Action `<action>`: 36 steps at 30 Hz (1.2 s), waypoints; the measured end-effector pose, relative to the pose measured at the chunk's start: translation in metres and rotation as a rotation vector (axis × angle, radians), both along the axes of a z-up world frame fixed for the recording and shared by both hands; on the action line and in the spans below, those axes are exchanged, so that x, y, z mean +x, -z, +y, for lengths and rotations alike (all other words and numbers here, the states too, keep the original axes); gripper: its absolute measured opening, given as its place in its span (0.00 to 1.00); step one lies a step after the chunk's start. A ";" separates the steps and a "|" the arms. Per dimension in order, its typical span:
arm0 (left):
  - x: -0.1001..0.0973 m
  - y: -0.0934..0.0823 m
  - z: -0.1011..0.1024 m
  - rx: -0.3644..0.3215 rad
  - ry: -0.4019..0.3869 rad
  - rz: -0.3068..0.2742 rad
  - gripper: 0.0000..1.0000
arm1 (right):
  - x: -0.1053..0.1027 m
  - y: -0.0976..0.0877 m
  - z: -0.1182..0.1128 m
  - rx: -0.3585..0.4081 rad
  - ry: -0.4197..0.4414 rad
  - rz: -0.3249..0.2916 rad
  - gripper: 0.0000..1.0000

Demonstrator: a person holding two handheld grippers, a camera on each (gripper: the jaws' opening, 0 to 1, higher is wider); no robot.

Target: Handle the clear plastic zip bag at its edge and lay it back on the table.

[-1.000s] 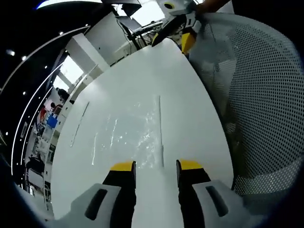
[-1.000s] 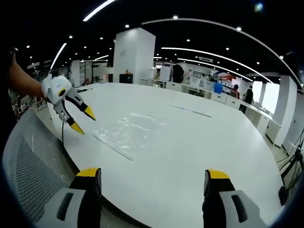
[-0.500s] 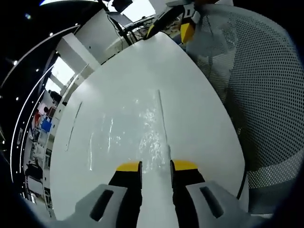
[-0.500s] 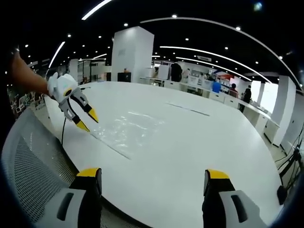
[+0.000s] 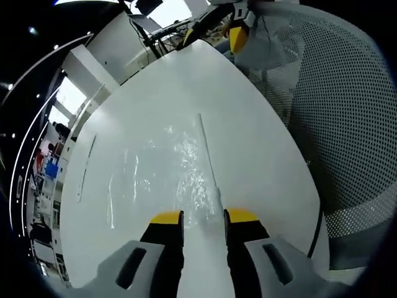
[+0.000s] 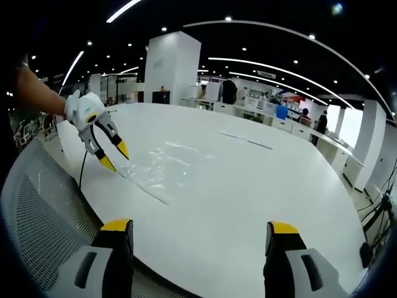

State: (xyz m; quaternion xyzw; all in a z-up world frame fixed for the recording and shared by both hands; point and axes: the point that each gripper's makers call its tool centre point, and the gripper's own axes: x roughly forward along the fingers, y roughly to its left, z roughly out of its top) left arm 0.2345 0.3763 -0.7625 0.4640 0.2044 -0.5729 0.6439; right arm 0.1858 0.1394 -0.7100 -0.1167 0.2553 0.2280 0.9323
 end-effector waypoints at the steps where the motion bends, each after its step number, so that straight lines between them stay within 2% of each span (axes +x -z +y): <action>1: 0.000 0.001 0.000 0.002 0.001 0.003 0.24 | 0.000 0.000 0.000 -0.001 -0.001 0.001 0.88; 5: 0.002 0.001 0.000 -0.013 -0.004 0.024 0.22 | 0.000 0.001 0.000 -0.003 -0.004 0.005 0.86; 12: 0.000 0.006 0.001 0.003 -0.008 0.058 0.21 | -0.001 0.002 0.001 -0.010 -0.012 0.011 0.83; 14: 0.001 0.009 0.003 0.008 -0.028 0.075 0.19 | -0.001 0.002 -0.001 -0.016 -0.007 0.006 0.81; 16: 0.001 0.007 0.001 -0.024 -0.071 0.120 0.17 | -0.001 0.002 -0.001 -0.024 -0.004 0.006 0.79; 18: 0.002 0.007 0.001 -0.015 -0.066 0.116 0.17 | -0.001 0.001 -0.002 -0.028 0.000 0.003 0.77; 26: -0.005 0.014 0.001 0.024 -0.056 0.174 0.15 | 0.000 -0.002 -0.004 -0.042 0.019 -0.006 0.72; 36: -0.004 0.013 0.000 0.032 -0.071 0.274 0.13 | 0.001 -0.003 -0.006 -0.047 0.027 -0.014 0.71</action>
